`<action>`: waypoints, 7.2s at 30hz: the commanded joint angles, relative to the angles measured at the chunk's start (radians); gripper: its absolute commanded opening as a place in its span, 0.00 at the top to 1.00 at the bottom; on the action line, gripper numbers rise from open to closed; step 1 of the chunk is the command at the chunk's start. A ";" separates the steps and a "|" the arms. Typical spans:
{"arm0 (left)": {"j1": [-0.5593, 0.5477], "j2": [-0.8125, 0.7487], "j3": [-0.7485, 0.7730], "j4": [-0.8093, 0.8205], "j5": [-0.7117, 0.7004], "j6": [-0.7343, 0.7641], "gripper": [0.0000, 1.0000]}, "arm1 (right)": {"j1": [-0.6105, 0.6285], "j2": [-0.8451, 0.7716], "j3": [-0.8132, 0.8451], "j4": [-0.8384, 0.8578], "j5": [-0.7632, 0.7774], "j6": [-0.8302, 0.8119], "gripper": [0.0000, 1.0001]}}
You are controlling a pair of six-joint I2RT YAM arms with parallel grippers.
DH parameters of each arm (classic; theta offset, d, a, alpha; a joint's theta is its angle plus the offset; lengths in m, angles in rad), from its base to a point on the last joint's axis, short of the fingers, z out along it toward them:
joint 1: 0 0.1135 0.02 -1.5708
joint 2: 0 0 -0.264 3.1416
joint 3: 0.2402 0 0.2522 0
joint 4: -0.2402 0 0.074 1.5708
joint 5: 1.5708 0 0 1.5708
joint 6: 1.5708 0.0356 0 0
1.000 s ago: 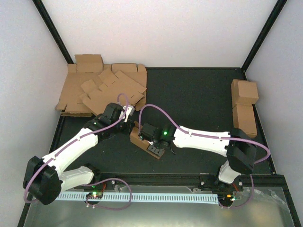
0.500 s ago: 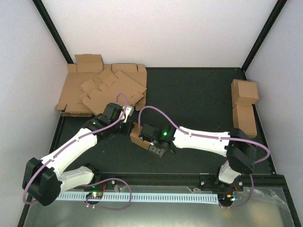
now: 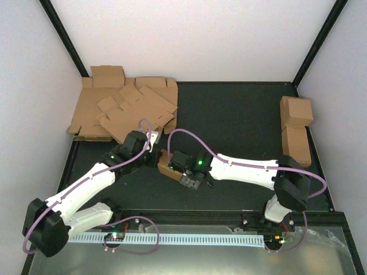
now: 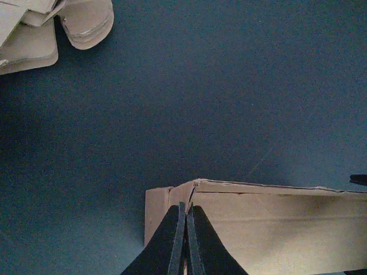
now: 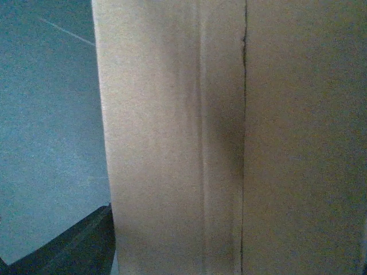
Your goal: Fold the paper box
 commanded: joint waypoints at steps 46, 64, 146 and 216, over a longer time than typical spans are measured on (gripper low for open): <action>-0.189 -0.165 -0.278 0.159 -0.216 -0.189 0.98 | -0.062 -0.068 -0.026 0.072 0.080 -0.035 0.11; -0.281 -0.177 -0.345 0.230 -0.333 -0.352 0.98 | -0.078 -0.104 -0.043 0.098 0.066 -0.022 0.11; -0.318 -0.112 -0.181 0.190 -0.368 -0.346 0.55 | -0.250 -0.484 -0.378 0.300 -0.025 0.141 0.58; -0.288 0.120 -0.052 0.202 -0.450 -0.214 0.80 | -0.240 -0.447 -0.436 0.515 -0.062 0.084 0.95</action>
